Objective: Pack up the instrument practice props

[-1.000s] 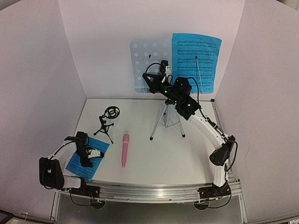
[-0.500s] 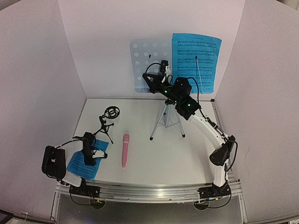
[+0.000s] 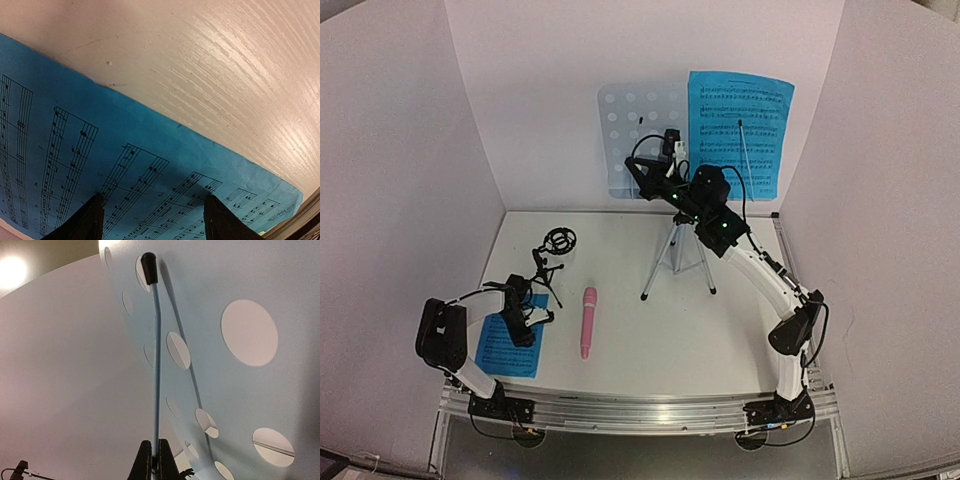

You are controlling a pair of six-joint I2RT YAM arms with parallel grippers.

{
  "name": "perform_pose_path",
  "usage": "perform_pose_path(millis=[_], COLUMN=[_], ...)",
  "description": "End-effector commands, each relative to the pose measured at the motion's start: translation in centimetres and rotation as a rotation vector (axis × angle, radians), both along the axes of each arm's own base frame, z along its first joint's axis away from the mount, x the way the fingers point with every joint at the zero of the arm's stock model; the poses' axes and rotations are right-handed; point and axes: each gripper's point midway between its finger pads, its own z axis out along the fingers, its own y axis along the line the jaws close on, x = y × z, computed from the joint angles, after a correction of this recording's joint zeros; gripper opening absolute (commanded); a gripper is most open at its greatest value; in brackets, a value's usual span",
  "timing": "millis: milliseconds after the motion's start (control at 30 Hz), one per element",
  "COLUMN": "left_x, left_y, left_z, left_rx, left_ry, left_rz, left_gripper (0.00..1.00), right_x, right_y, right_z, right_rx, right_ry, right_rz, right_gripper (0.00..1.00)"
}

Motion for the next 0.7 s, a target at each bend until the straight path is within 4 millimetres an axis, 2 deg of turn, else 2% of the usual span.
perform_pose_path(millis=[0,267,367,500,667], left_x=[-1.4,0.8,1.0,0.7,1.0], left_y=[-2.5,-3.8,-3.9,-3.7,-4.1], left_z=[0.0,5.7,7.5,9.0,11.8], left_rx=[-0.127,-0.200,-0.206,-0.199,-0.227], left_ry=[0.076,-0.008,-0.039,-0.068,-0.101], left_rz=[0.043,0.027,-0.006,-0.059,-0.080], left_gripper=[0.69,0.72,0.73,0.74,0.74], right_x=[0.6,0.4,0.2,-0.1,-0.8], right_y=[0.3,0.2,0.1,-0.1,-0.5], right_z=[-2.5,-2.0,-1.6,-1.2,-0.3], right_rx=[-0.054,-0.049,-0.046,-0.041,-0.031], right_ry=[0.070,0.058,0.052,0.048,0.037], right_rz=[-0.001,0.000,0.003,0.004,0.012], right_gripper=[0.00,0.00,0.08,0.24,0.34])
